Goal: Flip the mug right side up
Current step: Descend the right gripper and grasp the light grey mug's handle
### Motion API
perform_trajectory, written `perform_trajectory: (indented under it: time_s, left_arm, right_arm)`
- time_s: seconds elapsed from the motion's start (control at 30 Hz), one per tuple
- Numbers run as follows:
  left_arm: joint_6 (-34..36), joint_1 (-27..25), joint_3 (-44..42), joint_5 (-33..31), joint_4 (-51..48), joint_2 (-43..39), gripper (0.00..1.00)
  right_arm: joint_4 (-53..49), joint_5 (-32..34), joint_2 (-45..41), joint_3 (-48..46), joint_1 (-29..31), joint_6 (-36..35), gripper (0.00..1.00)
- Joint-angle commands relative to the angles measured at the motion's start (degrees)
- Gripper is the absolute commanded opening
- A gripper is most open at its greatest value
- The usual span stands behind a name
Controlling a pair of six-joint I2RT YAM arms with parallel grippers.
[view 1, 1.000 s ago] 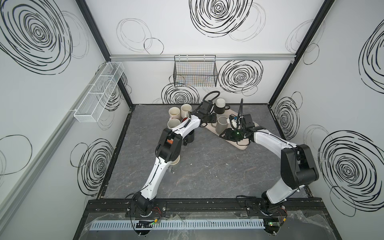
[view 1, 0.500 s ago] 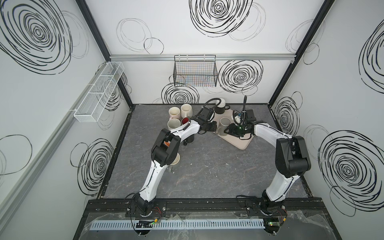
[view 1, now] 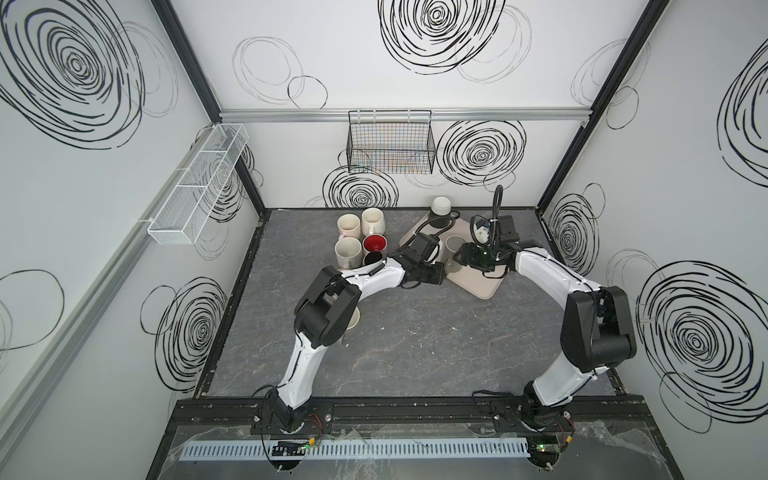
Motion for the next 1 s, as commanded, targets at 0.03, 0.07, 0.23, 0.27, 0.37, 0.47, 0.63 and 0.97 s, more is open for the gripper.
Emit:
perform_trajectory:
  time_s: [0.03,0.07,0.23,0.27,0.37,0.47,0.63,0.97]
  left_arm:
    - [-1.06,2.25,-5.62,-2.67,4.62,-6.81,0.34]
    - [-0.98,2.49,-6.97,-3.12,4.73,-7.9,0.34]
    - [-0.32,3.76,-11.28,-4.1,4.6,-11.9,0.35]
    - [-0.14,4.1,-12.0,-4.41,4.46,-12.64,0.35]
    - [0.45,5.06,-13.99,-5.31,4.34,-15.08,0.35]
    - [0.94,5.83,-15.53,-5.82,4.35,-16.72,0.36]
    - [0.96,6.3,-16.98,-5.56,5.08,-17.32,0.36]
    - [0.83,6.15,-17.63,-5.42,5.94,-17.5,0.36]
  right_arm:
    - [-1.12,9.85,-0.84,-0.69,4.72,3.65,0.63]
    - [-1.74,10.84,0.01,0.09,5.39,3.78,0.64]
    - [-7.97,17.18,5.67,6.68,7.36,4.23,0.66]
    - [-8.72,18.24,6.66,7.89,7.39,4.23,0.66]
    - [-9.87,21.3,8.9,10.23,7.46,3.68,0.66]
    - [-10.62,23.94,10.91,12.05,7.27,2.4,0.64]
    - [-12.48,26.31,14.55,15.32,7.06,-0.13,0.53]
    - [-12.71,28.62,15.18,16.25,7.07,-3.25,0.23]
